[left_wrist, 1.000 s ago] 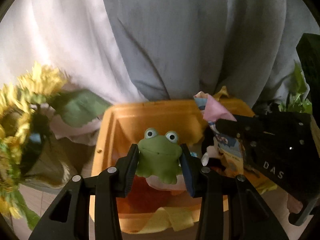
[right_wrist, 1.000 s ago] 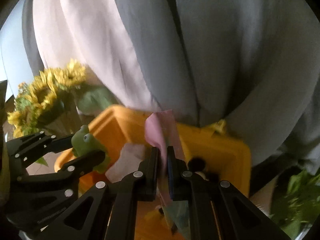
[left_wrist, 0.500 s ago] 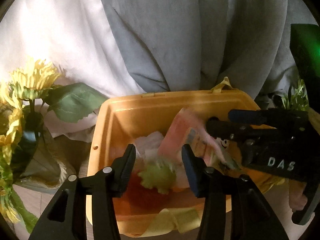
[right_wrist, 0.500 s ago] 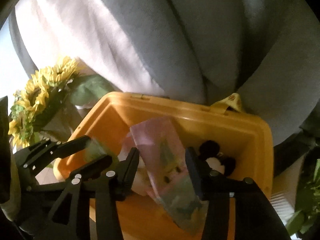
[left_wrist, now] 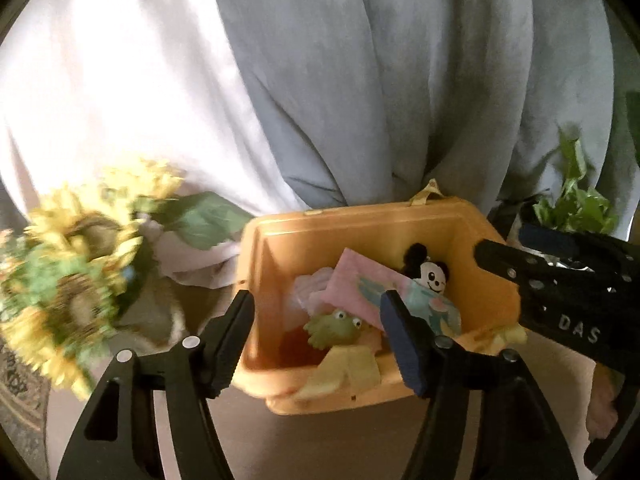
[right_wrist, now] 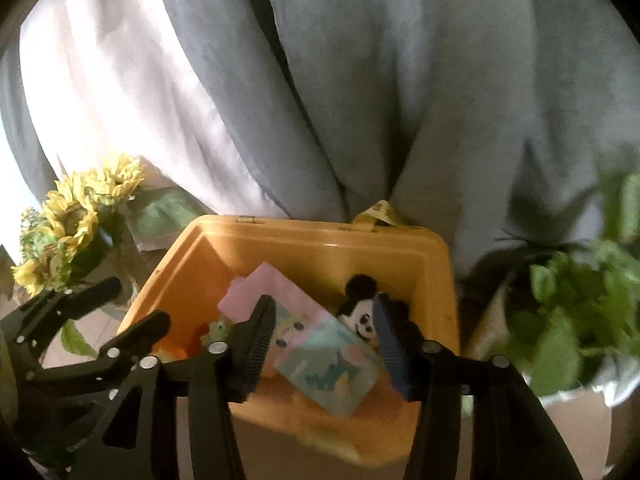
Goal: Organize soft objects
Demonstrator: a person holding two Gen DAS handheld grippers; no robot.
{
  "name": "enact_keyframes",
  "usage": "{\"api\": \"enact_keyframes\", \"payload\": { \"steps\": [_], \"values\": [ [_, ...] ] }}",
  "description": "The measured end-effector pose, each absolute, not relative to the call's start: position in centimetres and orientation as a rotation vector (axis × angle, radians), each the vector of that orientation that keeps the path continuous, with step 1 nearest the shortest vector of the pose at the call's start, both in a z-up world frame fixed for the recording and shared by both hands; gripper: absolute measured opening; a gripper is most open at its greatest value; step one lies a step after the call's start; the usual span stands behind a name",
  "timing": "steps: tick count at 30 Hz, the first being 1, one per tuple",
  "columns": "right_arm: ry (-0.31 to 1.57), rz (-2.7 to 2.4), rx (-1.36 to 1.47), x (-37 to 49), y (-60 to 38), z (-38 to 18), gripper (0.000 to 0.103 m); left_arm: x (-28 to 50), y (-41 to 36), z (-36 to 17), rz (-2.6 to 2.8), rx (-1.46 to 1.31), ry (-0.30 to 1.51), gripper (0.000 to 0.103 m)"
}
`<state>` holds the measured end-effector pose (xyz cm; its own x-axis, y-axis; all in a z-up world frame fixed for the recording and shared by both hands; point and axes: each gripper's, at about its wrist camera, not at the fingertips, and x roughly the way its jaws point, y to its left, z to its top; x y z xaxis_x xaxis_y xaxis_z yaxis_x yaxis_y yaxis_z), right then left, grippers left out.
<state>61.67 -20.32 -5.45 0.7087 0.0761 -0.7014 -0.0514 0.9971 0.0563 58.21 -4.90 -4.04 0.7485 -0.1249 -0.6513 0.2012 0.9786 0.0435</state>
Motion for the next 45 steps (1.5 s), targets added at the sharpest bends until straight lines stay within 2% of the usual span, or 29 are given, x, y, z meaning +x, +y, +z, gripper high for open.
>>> {"api": "enact_keyframes", "payload": {
  "steps": [4,7,9,26,41,45],
  "values": [
    [0.737,0.021,0.020,57.8,-19.7,-3.9,0.060,54.3,-3.8,-2.2,-0.156,0.105,0.650,0.068],
    [0.706,-0.023,0.017,54.3,-19.1,-2.6,0.067,51.5,-3.0,-1.1,-0.134,0.103,0.610,0.070],
    [0.695,-0.031,0.030,52.2,-18.8,-1.9,0.067,49.3,-2.4,-0.3,-0.124,0.099,0.585,0.076],
    [0.553,-0.158,0.059,33.0,-16.4,1.9,0.074,31.3,0.0,3.5,-0.088,0.119,0.428,0.097],
    [0.520,-0.153,0.039,14.1,-15.7,3.1,0.074,12.3,-0.6,3.9,-0.107,0.102,0.409,0.099],
    [0.529,-0.144,0.045,9.7,-15.6,3.5,0.074,8.6,-0.8,4.4,-0.109,0.115,0.405,0.103]
  ]
}}
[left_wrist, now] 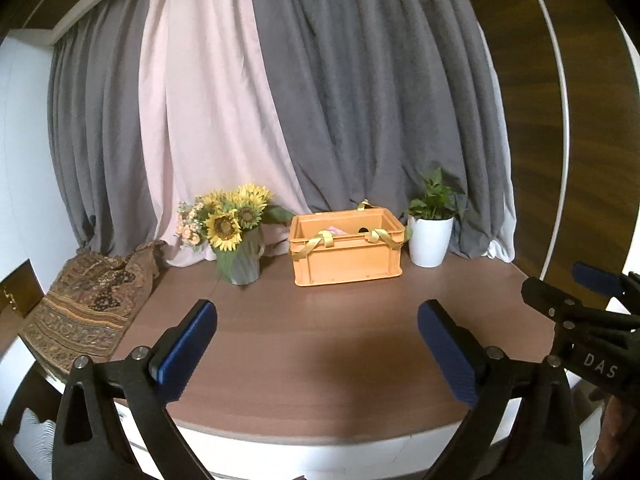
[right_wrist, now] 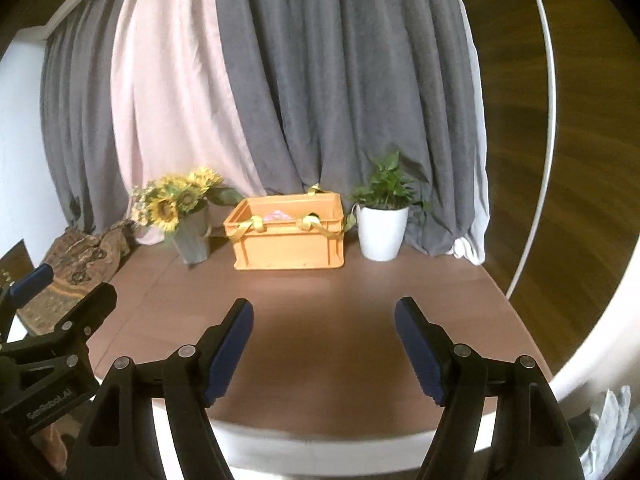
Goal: Organize soft objects
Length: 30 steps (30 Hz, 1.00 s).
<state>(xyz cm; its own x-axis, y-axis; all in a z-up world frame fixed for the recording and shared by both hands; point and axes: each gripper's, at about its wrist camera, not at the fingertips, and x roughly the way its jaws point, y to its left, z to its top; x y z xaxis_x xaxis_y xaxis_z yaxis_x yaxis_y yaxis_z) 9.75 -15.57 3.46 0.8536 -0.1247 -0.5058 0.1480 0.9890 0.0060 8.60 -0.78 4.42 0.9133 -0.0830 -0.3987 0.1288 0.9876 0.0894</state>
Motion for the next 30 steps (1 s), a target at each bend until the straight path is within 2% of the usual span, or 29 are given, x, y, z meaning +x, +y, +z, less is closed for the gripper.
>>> {"api": "enact_keyframes", "payload": {
  "steps": [7,9,30],
  "values": [
    [0.501,-0.135,0.047,4.7,-15.3,4.7,0.074,4.4,-0.4,5.4,-0.109,0.115,0.378,0.103],
    [0.490,-0.136,0.051,3.9,-15.2,4.9,0.077,3.6,-0.3,5.6,-0.118,0.108,0.374,0.103],
    [0.465,-0.152,0.070,-0.8,-14.7,5.4,0.078,-0.2,0.7,5.5,-0.143,0.109,0.369,0.103]
  ]
}}
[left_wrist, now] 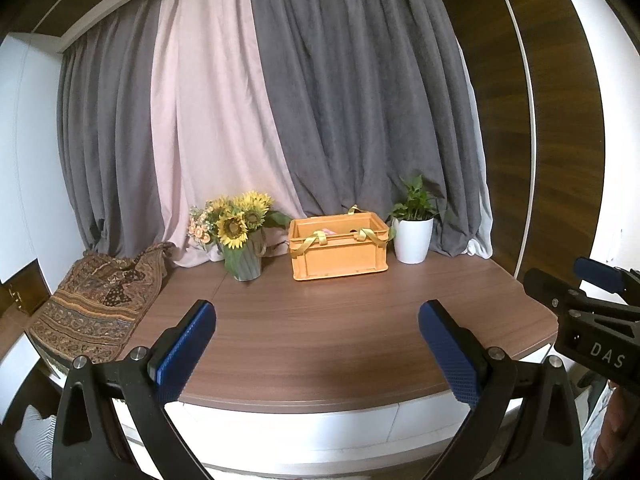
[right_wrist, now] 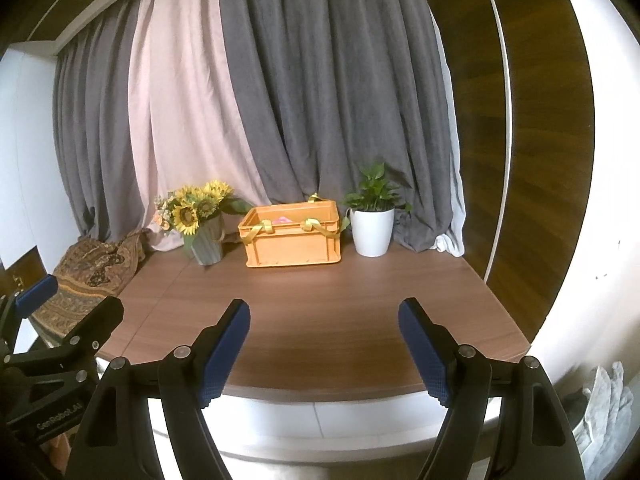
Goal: Organize soft objects
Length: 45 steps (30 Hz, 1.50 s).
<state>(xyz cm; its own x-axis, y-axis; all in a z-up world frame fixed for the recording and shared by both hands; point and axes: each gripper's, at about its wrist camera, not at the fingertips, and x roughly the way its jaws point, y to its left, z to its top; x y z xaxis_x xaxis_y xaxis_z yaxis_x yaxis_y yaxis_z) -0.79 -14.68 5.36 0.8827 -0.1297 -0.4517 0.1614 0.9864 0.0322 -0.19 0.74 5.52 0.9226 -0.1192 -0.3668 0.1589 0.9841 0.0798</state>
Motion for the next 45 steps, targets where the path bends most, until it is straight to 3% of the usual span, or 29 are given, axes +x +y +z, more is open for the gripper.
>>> {"api": "enact_keyframes", "payload": {
  "steps": [45],
  "values": [
    [0.483,-0.139,0.064,-0.5,-16.2,5.6,0.078,1.1,1.1,5.5,-0.151,0.118,0.354,0.103]
  ]
}}
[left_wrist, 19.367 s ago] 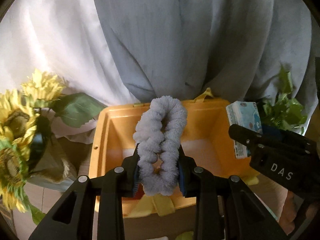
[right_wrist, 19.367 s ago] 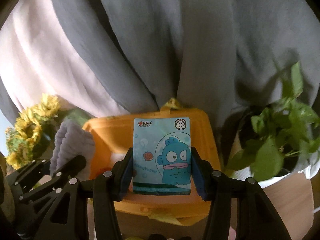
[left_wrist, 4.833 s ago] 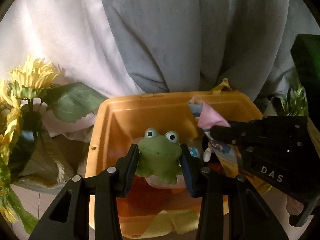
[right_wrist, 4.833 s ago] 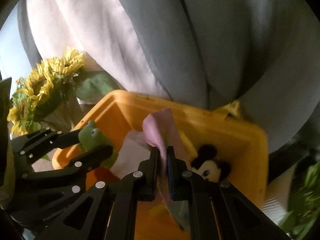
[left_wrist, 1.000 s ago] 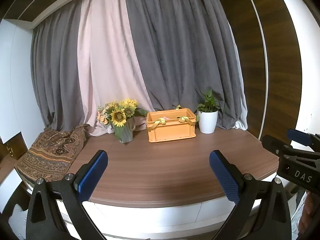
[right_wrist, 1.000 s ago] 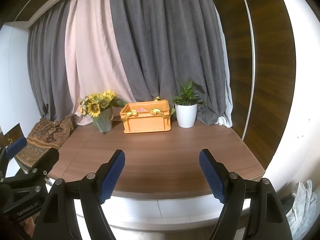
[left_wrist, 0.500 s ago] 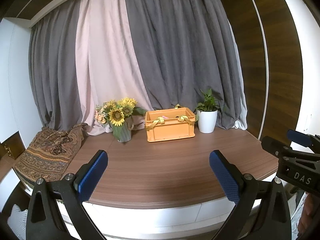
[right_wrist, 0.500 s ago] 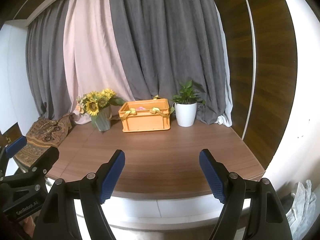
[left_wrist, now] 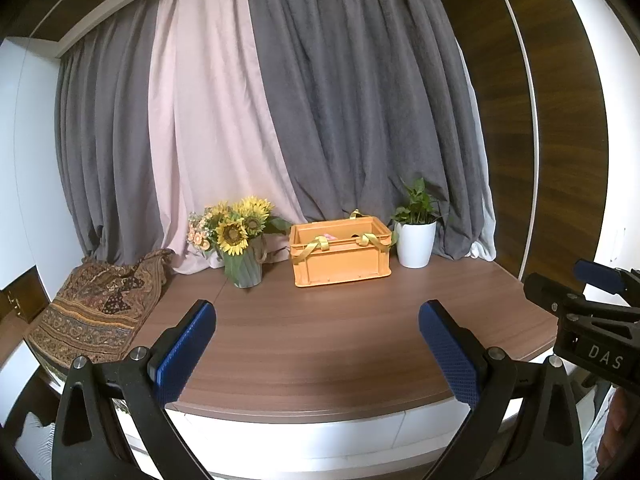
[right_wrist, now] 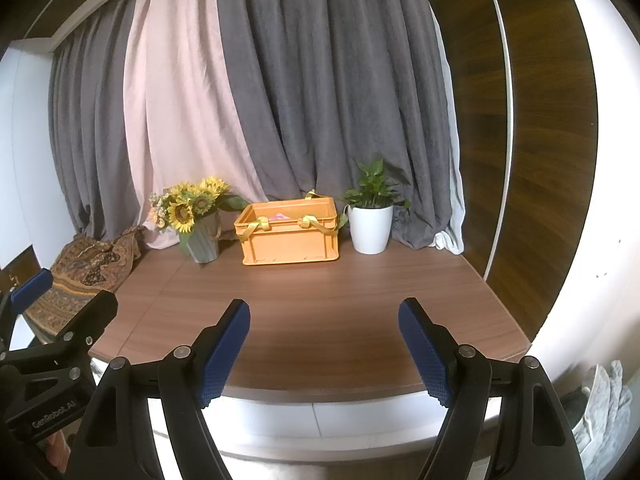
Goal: Organize soft objects
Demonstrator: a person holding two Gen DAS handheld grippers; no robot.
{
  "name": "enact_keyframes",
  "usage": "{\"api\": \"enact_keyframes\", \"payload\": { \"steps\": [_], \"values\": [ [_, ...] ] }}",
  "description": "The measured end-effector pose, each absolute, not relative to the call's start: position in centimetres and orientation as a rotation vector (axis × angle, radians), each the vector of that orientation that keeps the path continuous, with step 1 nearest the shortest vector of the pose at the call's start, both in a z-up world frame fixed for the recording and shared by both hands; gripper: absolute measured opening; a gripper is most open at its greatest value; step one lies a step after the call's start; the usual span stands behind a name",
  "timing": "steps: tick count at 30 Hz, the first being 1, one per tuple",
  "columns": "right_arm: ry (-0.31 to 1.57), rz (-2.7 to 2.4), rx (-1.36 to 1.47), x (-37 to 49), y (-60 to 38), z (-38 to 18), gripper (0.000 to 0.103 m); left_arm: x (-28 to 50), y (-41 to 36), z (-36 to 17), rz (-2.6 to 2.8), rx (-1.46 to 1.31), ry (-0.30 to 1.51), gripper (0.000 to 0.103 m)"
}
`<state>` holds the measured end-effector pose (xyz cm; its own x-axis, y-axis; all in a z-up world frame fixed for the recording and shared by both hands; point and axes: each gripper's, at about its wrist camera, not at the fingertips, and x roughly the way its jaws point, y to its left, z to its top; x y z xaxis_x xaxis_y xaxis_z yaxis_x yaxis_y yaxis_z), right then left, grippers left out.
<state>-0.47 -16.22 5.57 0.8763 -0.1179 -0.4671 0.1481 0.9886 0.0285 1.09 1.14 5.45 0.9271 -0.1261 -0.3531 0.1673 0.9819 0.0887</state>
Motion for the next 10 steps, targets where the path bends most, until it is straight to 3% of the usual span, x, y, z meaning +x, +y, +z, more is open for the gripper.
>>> {"api": "enact_keyframes", "payload": {
  "steps": [10],
  "values": [
    [0.486,-0.136,0.065,-0.39,-16.27,5.56,0.078,1.35,0.99,5.37,-0.151,0.115,0.358,0.103]
  ]
}}
